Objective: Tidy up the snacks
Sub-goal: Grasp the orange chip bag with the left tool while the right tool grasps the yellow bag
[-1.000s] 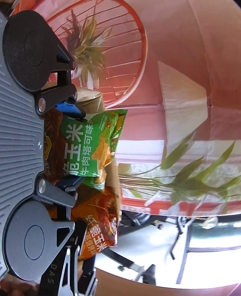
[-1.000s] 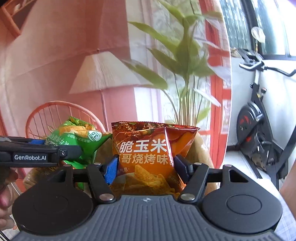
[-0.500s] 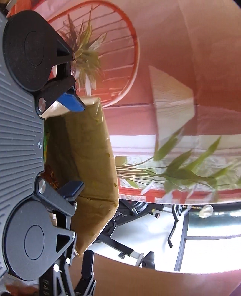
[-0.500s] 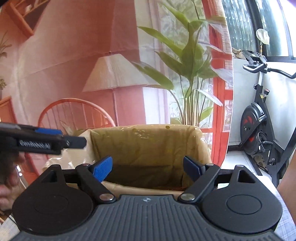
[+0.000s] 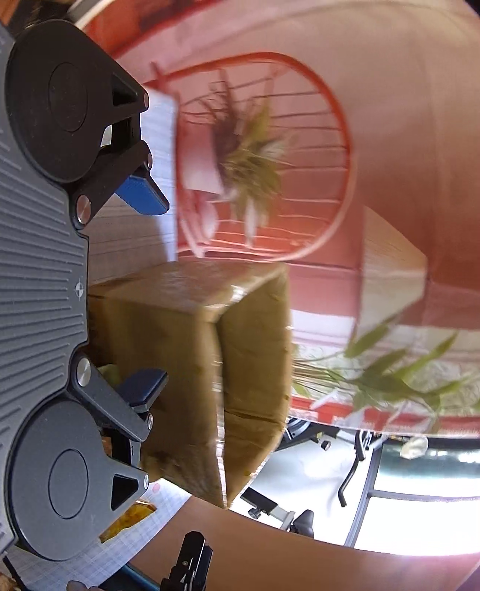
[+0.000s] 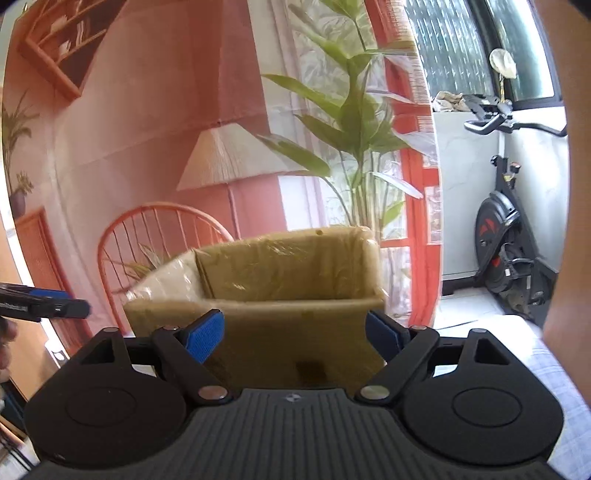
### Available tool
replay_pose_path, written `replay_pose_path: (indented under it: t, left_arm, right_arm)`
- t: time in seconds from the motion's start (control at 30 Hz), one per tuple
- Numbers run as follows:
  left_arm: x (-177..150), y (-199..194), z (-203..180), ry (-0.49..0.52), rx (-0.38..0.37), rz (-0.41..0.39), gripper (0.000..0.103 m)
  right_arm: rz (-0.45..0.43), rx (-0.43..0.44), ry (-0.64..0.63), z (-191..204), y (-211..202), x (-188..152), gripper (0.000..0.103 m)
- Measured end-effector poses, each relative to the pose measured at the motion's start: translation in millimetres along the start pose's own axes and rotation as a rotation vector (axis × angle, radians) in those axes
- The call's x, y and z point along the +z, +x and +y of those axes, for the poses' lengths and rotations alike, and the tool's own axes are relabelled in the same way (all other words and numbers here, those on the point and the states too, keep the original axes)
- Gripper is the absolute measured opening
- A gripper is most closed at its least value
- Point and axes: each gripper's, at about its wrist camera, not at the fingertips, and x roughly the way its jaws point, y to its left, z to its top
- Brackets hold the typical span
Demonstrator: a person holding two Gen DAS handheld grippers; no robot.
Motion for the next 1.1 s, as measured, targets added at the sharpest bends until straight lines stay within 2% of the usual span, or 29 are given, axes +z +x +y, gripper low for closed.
replay_pose_path:
  t: [0.13,0.4,0.57,0.63,0.8,0.97,1.1]
  left_arm:
    - [-22,13,5,-0.066,-0.027,0.052,0.092]
    - [-57,33,9,-0.200,-0.020,0.088,0.092]
    - [-69,35,7,-0.211,-0.014,0.088,0.092]
    - [-73,39,6,-0.231,-0.004,0.111,0.092]
    - [-80,50,13,-0.292,0.023,0.166,0.091]
    - [-81,53,19,-0.348,0.022,0.161,0.091]
    - [-85,57,17,-0.345,0.030,0.177,0.091]
  right_arm:
    - [0.016,-0.052,-0.057,-5,-2,-18,0.086]
    - [0.072,-0.156,-0.044,-34,1,-48,0.086]
    - [0.109,-0.212,0.029,-58,4,-74,0.086]
    - [0.125,-0.224,0.065,-68,6,-82,0.086]
    - [0.154,-0.169,0.175,-92,15,-99,0.088]
    - [0.206,-0.144,0.263,-112,30,-115,0.088]
    - [0.203,-0.107,0.330,-124,34,-121,0.088]
